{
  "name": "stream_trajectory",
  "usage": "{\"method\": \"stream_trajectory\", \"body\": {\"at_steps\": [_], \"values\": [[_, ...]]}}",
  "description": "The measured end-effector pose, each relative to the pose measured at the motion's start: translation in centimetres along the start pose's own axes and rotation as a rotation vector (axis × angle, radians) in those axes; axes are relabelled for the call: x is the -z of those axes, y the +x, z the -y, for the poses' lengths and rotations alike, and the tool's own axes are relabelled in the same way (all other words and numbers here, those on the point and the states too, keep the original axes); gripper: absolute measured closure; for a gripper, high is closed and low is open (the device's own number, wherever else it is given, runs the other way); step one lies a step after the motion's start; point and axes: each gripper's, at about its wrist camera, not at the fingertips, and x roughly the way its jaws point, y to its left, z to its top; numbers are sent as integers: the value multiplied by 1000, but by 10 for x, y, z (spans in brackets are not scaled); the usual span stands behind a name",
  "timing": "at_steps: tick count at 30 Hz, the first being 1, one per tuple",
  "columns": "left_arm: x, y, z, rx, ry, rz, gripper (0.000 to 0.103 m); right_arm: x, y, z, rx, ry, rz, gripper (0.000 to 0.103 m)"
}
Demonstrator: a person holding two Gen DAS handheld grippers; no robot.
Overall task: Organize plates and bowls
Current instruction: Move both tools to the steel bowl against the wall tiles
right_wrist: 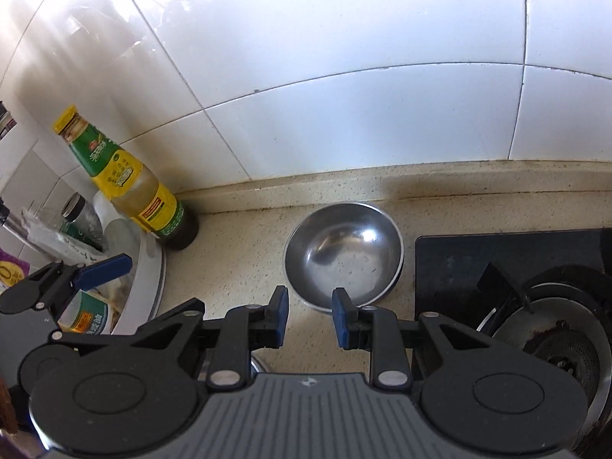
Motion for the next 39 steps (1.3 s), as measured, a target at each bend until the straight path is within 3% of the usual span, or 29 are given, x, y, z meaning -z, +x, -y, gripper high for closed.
{"method": "stream_trajectory", "body": {"at_steps": [9,19,39], "values": [[-23,14,8,1,45,5,12,-15,7,10,15,17,6,75],[-39,47,20,31,69,-41,11,-31,23,35,52,58,-1,74],[-40,114,27,73,99,-172,10,-34,78,64,70,105,-95,68]]}}
